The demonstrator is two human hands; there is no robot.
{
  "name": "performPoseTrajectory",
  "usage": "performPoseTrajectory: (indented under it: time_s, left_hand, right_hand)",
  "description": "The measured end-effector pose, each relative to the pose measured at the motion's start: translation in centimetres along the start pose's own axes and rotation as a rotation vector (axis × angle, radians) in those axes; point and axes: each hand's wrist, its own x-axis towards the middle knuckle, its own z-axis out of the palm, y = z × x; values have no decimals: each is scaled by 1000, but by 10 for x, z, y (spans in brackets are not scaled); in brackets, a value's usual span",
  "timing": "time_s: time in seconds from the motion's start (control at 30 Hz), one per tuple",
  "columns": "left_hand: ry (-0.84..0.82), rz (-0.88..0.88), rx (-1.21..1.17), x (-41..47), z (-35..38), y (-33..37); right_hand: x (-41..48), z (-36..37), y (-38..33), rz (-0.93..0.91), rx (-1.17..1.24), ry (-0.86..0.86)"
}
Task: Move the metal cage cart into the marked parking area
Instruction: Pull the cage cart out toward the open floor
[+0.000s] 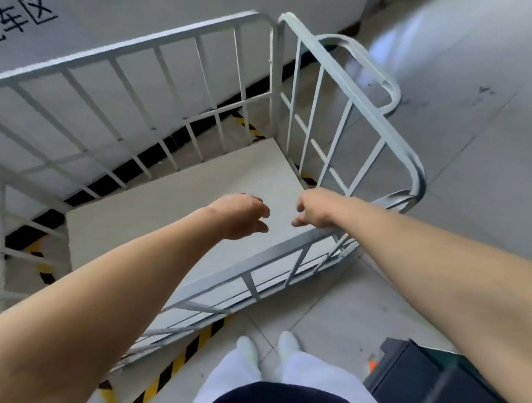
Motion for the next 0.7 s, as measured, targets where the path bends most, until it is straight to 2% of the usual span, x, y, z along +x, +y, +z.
performPoseTrajectory:
  time_s: [0.33,0.7]
  left_hand:
    - [-78,90,130,-37,47,18]
    - [41,32,226,-38,72,28]
  right_hand:
    - [-44,62,6,159,72,146]
    - [-35,87,6,177,40,287]
